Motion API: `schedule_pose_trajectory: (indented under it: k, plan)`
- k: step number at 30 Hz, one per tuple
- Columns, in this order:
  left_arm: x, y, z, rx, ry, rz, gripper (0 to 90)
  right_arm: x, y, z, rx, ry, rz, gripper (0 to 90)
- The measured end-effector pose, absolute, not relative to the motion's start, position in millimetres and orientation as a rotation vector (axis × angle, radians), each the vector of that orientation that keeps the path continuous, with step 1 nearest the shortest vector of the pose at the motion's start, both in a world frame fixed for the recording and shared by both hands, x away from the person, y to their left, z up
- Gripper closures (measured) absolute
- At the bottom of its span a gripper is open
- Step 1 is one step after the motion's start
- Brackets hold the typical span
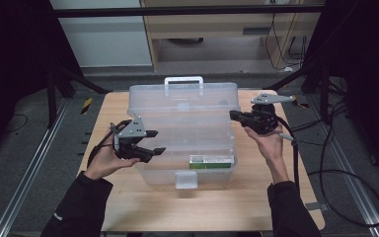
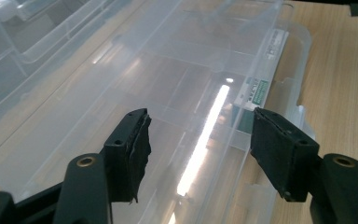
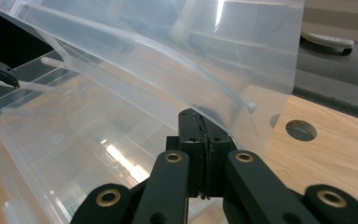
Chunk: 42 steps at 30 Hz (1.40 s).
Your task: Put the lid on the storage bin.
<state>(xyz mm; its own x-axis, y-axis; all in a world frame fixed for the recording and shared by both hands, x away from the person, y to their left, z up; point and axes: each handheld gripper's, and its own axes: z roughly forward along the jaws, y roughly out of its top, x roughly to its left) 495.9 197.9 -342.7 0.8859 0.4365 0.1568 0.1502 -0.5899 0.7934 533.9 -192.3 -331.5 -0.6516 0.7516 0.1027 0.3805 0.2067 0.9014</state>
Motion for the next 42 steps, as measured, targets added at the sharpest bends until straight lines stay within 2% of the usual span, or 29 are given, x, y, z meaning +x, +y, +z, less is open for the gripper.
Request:
schedule_pose_trajectory:
  k: [15, 27, 34, 42]
  plan:
    - [489, 240, -338, 2.002, 0.611, 0.487, 36.2, 533, -194, -333, 1.059, 2.136, 1.429, 89.5]
    - [490, 270, -350, 1.875, 0.766, 0.543, 34.9, 532, -194, -334, 1.062, 2.142, 1.425, 89.6]
    - [493, 280, -355, 1.759, 0.871, 0.567, 41.9, 532, -194, -334, 1.062, 2.144, 1.425, 89.6]
    - [493, 275, -360, 1.724, 0.913, 0.58, 51.8, 532, -194, -335, 1.062, 2.145, 1.424, 89.6]
